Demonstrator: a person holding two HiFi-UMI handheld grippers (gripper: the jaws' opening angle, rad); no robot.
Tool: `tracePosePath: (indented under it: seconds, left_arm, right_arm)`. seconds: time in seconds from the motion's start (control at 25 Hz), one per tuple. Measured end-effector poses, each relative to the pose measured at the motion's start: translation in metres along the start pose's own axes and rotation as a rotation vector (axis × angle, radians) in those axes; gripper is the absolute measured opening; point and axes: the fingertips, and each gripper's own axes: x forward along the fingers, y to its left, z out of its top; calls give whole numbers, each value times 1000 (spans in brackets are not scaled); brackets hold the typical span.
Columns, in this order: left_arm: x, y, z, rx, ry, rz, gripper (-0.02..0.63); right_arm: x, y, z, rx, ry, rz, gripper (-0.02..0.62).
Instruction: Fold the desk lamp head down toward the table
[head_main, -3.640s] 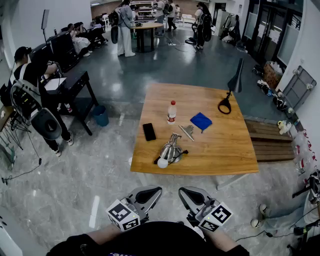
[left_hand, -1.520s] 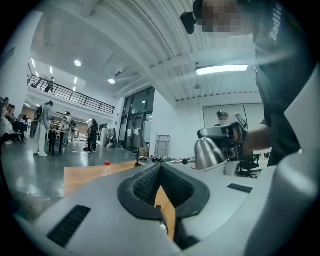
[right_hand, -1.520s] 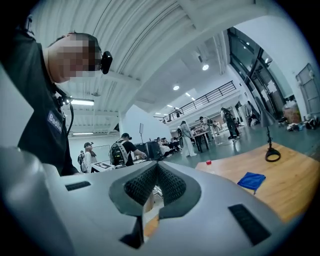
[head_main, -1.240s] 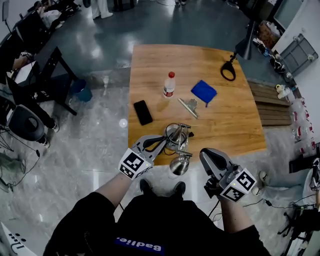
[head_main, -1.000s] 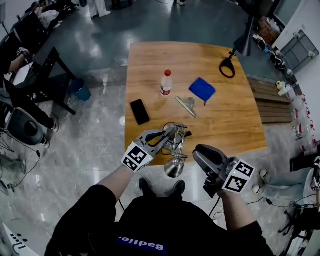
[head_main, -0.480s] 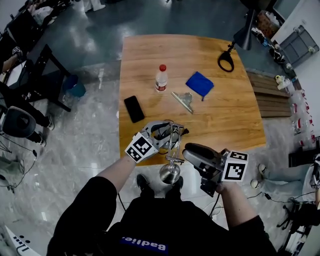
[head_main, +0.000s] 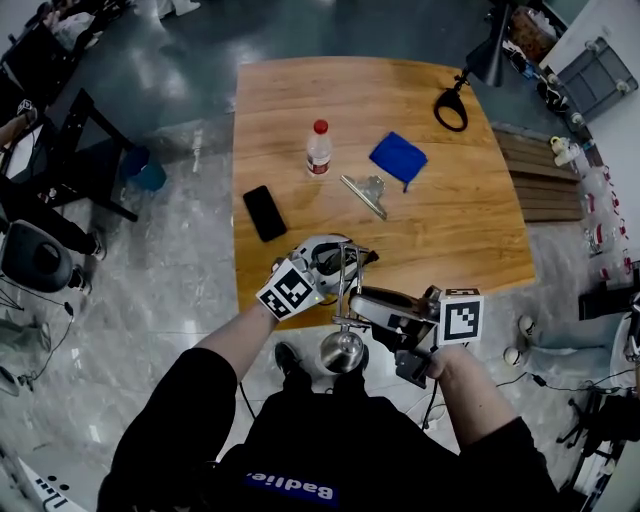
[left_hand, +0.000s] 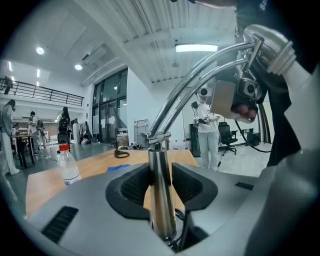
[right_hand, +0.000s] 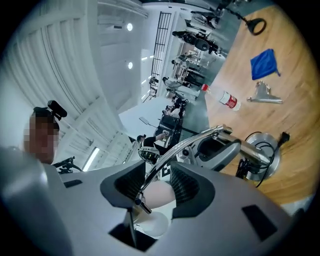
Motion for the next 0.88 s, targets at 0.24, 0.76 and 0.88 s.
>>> tracePosePath:
  seconds: [0.24, 0.76, 0.88]
  left_arm:
    - [2, 0, -2, -6, -12, -21, 140]
    - [3, 0, -6, -63, -30, -164, 138]
    - [3, -1, -4, -82, -39, -186, 138]
  right_arm:
    - [7, -16, -24, 21, 88, -17, 102]
    - [9, -83, -63, -127, 183, -139, 36]
    - [10, -90, -64, -160, 194, -132, 37]
